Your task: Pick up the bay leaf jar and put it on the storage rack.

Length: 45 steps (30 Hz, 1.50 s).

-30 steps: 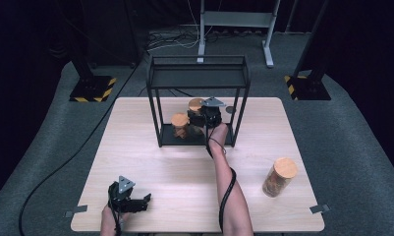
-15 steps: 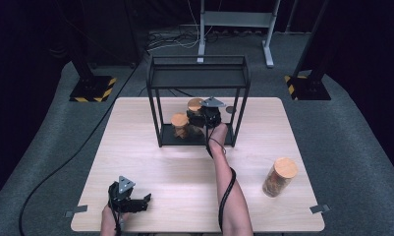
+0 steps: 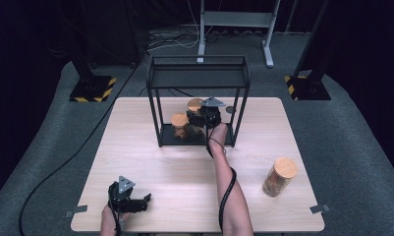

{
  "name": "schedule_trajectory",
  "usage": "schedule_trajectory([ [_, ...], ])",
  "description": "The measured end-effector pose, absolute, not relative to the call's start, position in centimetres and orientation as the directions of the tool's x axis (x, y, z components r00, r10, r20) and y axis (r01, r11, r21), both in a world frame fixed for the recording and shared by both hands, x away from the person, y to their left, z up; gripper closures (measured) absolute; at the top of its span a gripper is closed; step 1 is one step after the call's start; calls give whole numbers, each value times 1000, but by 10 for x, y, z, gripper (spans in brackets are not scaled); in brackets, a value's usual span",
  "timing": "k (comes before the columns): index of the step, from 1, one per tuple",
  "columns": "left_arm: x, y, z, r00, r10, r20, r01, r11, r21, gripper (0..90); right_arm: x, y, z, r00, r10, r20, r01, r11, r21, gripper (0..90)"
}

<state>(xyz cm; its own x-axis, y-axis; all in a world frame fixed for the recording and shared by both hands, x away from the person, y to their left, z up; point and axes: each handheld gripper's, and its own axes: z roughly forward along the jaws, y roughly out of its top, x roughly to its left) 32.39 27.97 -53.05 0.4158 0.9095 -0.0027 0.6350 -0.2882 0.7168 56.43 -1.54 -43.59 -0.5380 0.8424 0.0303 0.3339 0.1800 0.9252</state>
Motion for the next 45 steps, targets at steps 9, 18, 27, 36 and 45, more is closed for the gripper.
schedule_trajectory([
  [9,324,280,-531,415,910,-3,635,-288,717,27,565,-16,-435,-541,840,32,340,184,922,243],
  [18,324,280,-531,416,909,-3,635,-288,717,27,566,-15,-434,-539,841,47,374,189,908,195],
  [27,324,280,-531,416,909,-2,635,-289,717,27,566,-12,-433,-518,849,105,489,193,851,51],
  [36,324,280,-531,416,909,-3,635,-289,717,27,556,-17,-425,-508,854,113,526,203,826,24],
  [45,324,280,-531,416,909,-2,635,-289,716,26,540,-23,-423,-530,838,130,543,218,811,21],
])
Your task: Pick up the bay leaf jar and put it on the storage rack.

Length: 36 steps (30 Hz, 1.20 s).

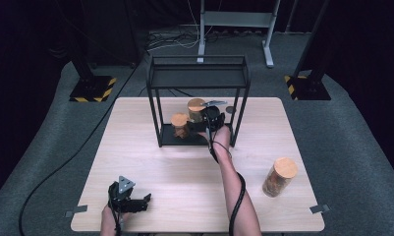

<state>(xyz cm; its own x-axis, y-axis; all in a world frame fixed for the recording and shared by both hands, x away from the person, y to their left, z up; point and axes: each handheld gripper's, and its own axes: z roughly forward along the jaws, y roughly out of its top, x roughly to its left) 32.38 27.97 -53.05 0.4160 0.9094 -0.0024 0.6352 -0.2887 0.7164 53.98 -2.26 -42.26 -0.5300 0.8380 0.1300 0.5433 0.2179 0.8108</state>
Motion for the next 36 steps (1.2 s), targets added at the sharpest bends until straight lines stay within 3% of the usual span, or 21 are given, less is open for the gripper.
schedule_trajectory([
  [17,324,280,-531,412,911,-2,636,-287,716,27,481,-35,-432,-587,798,132,538,263,801,17],
  [36,324,280,-530,410,912,-2,637,-285,716,26,385,-73,-476,-584,800,142,531,243,812,16],
])
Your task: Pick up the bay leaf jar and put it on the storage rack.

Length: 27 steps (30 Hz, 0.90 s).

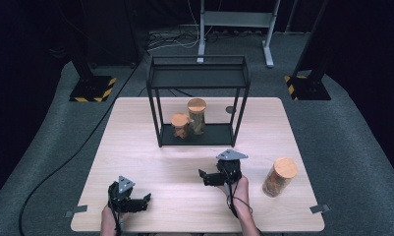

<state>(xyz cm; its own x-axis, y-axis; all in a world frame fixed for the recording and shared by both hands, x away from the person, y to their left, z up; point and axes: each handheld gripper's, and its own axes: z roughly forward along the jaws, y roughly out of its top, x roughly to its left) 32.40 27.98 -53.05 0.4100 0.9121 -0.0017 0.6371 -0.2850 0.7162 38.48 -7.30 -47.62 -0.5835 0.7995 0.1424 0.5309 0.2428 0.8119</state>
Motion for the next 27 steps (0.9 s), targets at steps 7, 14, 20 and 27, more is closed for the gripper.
schedule_trajectory([
  [7,324,280,-530,407,913,-1,638,-284,716,26,354,-92,-495,-557,820,133,554,248,794,9],
  [14,324,280,-530,406,914,-1,638,-282,716,26,329,-112,-510,-524,841,136,581,236,779,0],
  [20,324,280,-530,406,914,-2,638,-282,716,26,320,-126,-521,-508,849,145,601,228,766,0],
  [27,324,280,-531,400,917,-1,640,-278,716,27,315,-129,-526,-507,852,132,589,231,774,0],
])
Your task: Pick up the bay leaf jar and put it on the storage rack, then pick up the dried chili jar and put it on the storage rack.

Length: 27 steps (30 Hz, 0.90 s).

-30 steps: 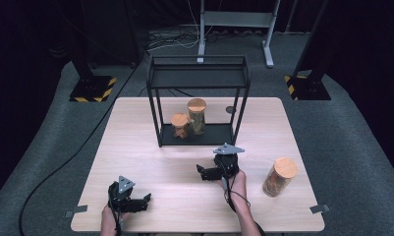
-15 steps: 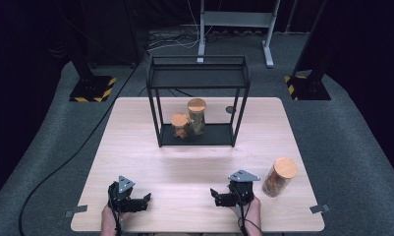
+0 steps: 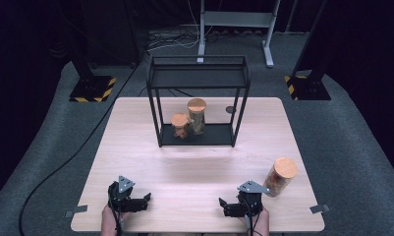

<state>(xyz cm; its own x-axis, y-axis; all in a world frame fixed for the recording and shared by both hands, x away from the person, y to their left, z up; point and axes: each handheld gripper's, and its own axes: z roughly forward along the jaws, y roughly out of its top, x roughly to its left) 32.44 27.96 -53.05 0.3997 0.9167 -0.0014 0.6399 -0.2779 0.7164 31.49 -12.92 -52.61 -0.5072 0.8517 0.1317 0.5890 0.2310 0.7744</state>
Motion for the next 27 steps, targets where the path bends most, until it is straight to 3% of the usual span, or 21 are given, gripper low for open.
schedule_trajectory([
  [27,324,280,-530,401,916,-1,639,-279,717,29,310,-126,-526,-497,866,50,590,295,752,0],
])
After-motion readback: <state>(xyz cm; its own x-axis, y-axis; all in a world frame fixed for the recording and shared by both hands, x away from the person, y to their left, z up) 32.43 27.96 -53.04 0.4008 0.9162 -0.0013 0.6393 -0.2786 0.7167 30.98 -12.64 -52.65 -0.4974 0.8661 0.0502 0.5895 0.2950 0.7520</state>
